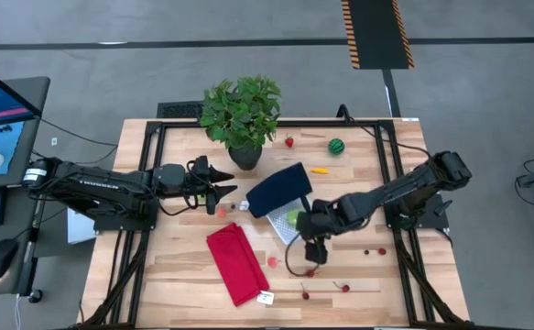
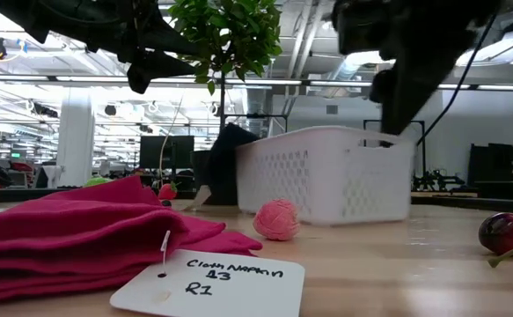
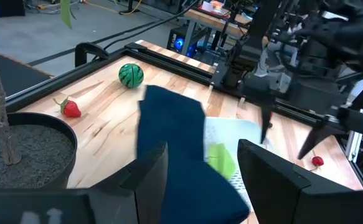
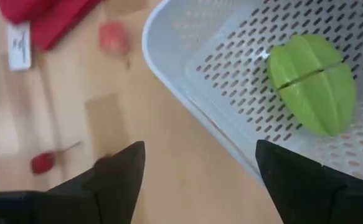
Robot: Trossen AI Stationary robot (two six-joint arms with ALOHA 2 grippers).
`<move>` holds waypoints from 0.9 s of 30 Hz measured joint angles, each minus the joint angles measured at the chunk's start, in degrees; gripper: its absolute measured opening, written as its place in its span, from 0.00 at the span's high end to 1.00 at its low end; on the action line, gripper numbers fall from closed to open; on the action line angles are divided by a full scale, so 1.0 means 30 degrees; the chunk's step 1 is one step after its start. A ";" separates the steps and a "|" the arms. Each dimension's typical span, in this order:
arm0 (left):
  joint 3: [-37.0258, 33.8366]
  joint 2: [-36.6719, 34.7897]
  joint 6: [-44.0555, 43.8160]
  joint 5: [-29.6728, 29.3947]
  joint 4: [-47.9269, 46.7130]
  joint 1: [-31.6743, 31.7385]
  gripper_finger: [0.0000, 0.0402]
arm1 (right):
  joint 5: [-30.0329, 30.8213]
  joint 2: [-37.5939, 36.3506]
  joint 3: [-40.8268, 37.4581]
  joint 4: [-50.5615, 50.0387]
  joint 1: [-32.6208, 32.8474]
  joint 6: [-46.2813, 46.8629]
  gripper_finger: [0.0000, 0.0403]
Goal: Pick and placing Produce into tupperware
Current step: Adjust the bin
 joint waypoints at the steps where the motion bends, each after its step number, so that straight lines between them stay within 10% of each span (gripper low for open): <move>1: 0.0000 0.0000 0.0000 0.0000 0.0000 0.0000 0.54 | -0.0205 -0.0026 0.0000 -0.0083 0.0377 0.0171 0.20; 27: 0.0000 0.0000 -0.0117 -0.0519 0.0011 0.0000 0.54 | 0.3905 -0.0049 0.0582 -0.1830 0.2149 -0.1638 0.34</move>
